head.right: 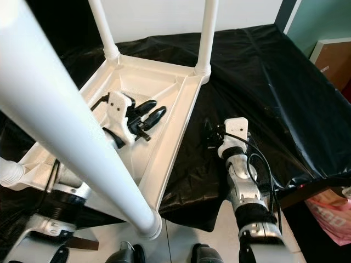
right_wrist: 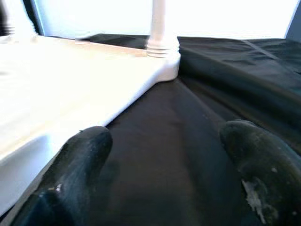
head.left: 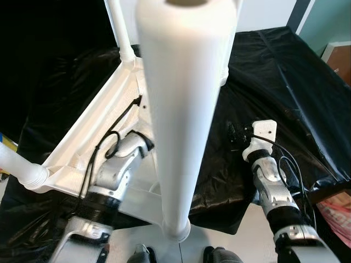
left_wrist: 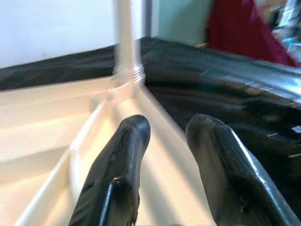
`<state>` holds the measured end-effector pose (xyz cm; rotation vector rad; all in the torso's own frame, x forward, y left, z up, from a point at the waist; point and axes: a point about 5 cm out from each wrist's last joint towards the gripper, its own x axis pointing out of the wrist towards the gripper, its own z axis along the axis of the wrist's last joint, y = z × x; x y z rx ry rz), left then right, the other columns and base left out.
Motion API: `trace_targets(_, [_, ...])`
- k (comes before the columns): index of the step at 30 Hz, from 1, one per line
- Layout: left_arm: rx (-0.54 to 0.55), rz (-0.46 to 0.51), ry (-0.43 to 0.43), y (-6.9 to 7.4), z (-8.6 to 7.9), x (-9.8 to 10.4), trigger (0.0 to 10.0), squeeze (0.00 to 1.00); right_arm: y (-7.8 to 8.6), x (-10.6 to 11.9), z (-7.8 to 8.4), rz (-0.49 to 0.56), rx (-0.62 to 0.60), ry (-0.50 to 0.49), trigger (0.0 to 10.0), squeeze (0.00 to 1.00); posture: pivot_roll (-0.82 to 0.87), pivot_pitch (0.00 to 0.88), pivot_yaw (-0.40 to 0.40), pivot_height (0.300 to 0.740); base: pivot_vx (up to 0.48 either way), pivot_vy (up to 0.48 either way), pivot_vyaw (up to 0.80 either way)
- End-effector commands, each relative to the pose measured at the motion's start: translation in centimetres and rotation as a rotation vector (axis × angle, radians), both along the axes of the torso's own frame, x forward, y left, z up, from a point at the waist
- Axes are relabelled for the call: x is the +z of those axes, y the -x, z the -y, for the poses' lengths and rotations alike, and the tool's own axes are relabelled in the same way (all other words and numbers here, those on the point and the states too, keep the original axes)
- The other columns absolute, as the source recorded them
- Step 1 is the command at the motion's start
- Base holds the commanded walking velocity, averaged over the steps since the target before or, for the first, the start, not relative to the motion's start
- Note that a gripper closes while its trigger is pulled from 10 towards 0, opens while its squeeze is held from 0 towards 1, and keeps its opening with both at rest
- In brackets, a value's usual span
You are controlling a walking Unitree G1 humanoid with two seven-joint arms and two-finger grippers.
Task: Building children table
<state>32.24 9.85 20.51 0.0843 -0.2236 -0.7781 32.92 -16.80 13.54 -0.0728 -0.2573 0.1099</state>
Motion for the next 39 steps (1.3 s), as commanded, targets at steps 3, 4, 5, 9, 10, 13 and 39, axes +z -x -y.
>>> trace_targets(3, [-0.081,0.018,-0.122,1.1,-1.7,-0.8,10.0,0.0,1.4,0.4,0.2,0.018,0.041,0.01,10.0,0.0,-0.08,0.159,0.0,0.74,0.0,0.0,0.0])
trace_targets(4, [-0.081,0.018,-0.122,1.1,-1.7,-0.8,10.0,0.0,1.4,0.4,0.2,0.018,0.041,0.01,10.0,0.0,-0.08,0.159,0.0,0.74,0.0,0.0,0.0])
trace_targets(5, [-0.081,0.018,-0.122,1.1,-1.7,-0.8,10.0,0.0,1.4,0.4,0.2,0.018,0.041,0.01,10.0,0.0,-0.08,0.159,0.0,0.74,0.0,0.0,0.0])
trace_targets(9, [-0.075,0.0,-0.266,1.5,-4.5,-1.9,10.0,0.0,2.9,1.0,0.2,0.033,0.098,0.036,10.0,0.0,-0.08,0.148,-0.011,0.74,0.0,0.0,0.0])
trace_targets(10, [-0.072,-0.017,-0.333,1.5,-5.9,-2.4,10.0,0.0,3.5,1.3,0.1,0.036,0.128,0.043,10.0,0.0,-0.08,0.146,-0.013,0.74,0.0,0.0,0.0])
trace_targets(13, [-0.061,-0.035,-0.437,1.4,-8.2,-2.9,10.0,0.0,4.6,1.6,-0.3,0.031,0.183,0.055,10.0,0.0,-0.08,0.138,-0.013,0.74,0.0,0.0,0.0])
trace_targets(39, [-0.015,0.016,-0.871,-3.4,-10.2,-3.8,10.0,0.0,6.6,2.0,-1.2,-0.062,0.245,0.04,10.0,0.0,-0.12,0.145,-0.007,0.74,0.0,0.0,0.0])
